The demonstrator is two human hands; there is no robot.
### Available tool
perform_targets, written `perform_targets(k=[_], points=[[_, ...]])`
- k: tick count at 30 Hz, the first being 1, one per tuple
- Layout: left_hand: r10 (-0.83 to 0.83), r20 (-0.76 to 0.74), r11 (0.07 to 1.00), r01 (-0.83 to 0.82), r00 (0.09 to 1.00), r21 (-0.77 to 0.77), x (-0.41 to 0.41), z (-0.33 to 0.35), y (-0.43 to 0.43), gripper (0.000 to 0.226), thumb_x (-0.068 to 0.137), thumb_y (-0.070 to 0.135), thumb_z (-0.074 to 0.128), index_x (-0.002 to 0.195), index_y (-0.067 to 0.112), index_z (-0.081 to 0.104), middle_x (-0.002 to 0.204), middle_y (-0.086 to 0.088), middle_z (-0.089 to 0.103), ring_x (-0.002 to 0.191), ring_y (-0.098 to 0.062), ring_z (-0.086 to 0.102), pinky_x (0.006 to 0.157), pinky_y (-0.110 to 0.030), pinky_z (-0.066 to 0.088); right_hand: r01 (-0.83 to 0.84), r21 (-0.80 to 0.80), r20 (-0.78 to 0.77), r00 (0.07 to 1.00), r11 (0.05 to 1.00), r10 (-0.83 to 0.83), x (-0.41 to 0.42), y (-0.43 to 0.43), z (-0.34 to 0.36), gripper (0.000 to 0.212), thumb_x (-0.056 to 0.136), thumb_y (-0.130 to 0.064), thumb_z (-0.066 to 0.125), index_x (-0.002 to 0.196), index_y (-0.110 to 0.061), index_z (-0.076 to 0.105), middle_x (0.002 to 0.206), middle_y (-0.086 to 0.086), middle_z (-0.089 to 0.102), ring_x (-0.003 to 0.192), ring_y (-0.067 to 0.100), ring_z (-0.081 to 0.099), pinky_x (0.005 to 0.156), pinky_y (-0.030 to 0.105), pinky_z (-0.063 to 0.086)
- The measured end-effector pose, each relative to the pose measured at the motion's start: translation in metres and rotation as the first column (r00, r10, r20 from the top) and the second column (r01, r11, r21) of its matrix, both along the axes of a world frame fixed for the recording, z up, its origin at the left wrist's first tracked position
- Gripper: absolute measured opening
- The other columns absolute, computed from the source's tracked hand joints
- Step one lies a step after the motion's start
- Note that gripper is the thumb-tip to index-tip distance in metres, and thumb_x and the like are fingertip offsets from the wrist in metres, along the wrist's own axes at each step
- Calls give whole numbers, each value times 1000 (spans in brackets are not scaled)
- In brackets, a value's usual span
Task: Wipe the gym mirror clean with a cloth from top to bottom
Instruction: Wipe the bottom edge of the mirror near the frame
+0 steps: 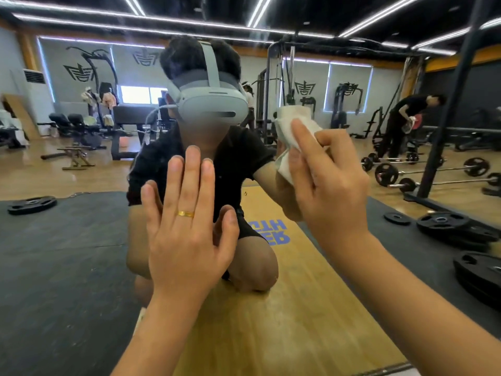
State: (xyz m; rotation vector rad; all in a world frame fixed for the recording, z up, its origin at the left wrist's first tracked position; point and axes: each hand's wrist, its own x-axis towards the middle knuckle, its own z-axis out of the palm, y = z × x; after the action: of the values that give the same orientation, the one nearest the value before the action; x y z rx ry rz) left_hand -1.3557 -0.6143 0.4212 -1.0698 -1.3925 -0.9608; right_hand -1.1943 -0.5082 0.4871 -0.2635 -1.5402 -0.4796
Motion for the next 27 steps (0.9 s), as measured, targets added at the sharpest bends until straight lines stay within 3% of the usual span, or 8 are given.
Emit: perform_targets(k=[8, 11, 13, 16, 19, 22, 27], points=[[-62, 22, 996, 63, 998, -55, -1, 0, -2, 68, 101, 31, 53, 160, 6, 30, 167, -14, 22, 158, -24, 11, 126, -52, 2, 108, -23, 52, 993, 994, -106, 18, -2, 9, 32, 100, -4, 64, 132, -3, 68, 94, 21, 64, 70, 33, 55, 60, 45, 46], [-90, -1, 994, 90, 996, -58, -11, -1, 0, 60, 103, 28, 50, 156, 3, 37, 166, -17, 23, 157, -33, 16, 120, -67, 13, 133, -38, -30, 991, 990, -134, 40, 22, 11, 31, 101, -6, 62, 131, -3, 68, 95, 23, 64, 70, 33, 56, 60, 45, 48], [-221, 42, 968, 224, 974, -112, -13, -5, 5, 54, 103, 20, 46, 152, -1, 43, 164, -24, 28, 153, -44, 21, 117, -75, 16, 146, -66, -132, 979, 987, -154, 64, 43, 10, 32, 102, -8, 60, 132, -2, 67, 94, 23, 63, 70, 33, 57, 59, 48, 51], [-333, -5, 942, 332, 943, -42, 42, -11, 16, 50, 100, 10, 49, 147, -6, 47, 158, -24, 35, 152, -40, 27, 121, -67, 21, 51, -124, -200, 977, 991, -75, 75, 55, 9, 35, 100, -5, 60, 134, -2, 66, 96, 23, 61, 72, 31, 57, 59, 47, 52], [-387, -121, 922, 382, 914, -60, 113, 7, 48, 48, 99, 10, 49, 146, -4, 47, 155, -21, 40, 151, -33, 31, 124, -60, 18, -5, -77, -56, 998, 997, 1, 75, 53, 7, 36, 97, -3, 61, 133, -2, 67, 97, 23, 62, 69, 33, 56, 58, 44, 51], [-374, -11, 926, 374, 927, 39, 148, 37, 90, 52, 100, 10, 48, 149, -7, 43, 157, -24, 38, 152, -36, 28, 126, -54, 11, 31, 18, 95, 995, 999, -32, 115, 78, 20, 34, 100, -9, 60, 132, -5, 69, 97, 21, 64, 68, 33, 55, 60, 38, 43], [-270, 43, 963, 268, 962, 39, 215, 50, 151, 54, 102, 16, 45, 152, -4, 41, 160, -22, 36, 152, -37, 27, 124, -61, 9, 16, -54, -33, 999, 998, -18, 189, 141, 27, 33, 101, -9, 59, 132, -7, 69, 97, 22, 63, 67, 35, 55, 55, 49, 49]])
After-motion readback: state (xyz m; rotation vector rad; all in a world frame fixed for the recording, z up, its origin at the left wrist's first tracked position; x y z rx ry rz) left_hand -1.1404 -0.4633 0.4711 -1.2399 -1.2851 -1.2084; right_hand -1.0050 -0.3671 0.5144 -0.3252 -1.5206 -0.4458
